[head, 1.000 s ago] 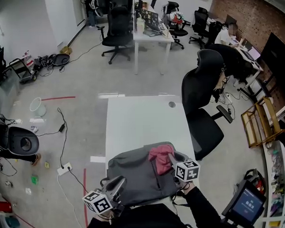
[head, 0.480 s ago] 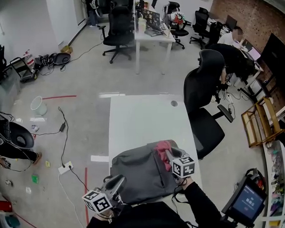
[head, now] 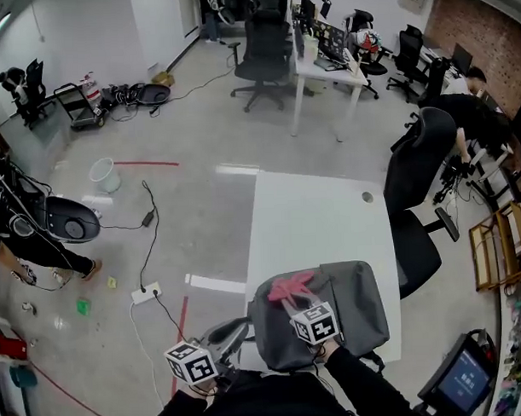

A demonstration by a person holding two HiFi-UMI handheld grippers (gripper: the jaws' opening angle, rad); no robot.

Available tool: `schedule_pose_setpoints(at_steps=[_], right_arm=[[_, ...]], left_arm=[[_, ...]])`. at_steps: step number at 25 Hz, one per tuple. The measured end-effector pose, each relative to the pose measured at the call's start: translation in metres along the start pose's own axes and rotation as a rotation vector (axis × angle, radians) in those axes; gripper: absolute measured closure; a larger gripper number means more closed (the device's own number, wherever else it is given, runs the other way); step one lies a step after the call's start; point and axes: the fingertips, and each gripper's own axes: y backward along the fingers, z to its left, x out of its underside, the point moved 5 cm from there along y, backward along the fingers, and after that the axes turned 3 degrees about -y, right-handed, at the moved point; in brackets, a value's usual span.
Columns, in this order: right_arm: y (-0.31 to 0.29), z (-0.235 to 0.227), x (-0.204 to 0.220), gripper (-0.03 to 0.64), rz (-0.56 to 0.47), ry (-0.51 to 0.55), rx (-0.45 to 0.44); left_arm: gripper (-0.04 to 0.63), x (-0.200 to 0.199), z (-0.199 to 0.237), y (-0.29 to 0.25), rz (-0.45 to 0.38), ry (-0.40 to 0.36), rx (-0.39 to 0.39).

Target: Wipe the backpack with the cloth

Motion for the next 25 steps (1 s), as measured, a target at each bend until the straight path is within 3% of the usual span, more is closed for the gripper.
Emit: schedule_pose_setpoints(at_steps=[5,9,12,18,25], right_arm=[[-0.029,0.073,-0.015,0.558,-0.006,0.031,-0.123],[-0.033,0.086,-0.034,0.558,-0.051,0.013,-0.173],[-0.024,0.056,-0.037,0.558,-0.078,-0.031,-0.142],[0.027,-0.045,-0.024,0.558,-0.104,-0.112,0.038],[0.102,-0.159,-0.016,0.558,-0.213,-0.185,0.187]], left_arm=[[0.499,-0.015,0.013,0.030,-0.011,-0.006,-0.017],[0.499,-0.022,0.011,0.036,-0.022,-0.012,-0.030],[0.499,-0.015,0.006,0.027,-0.027,-0.010,-0.029],[0.499,0.004,-0.022,-0.013,-0.011,-0.026,-0.004],[0.499,0.024,-0.030,-0.072,0.004,-0.112,-0.036]])
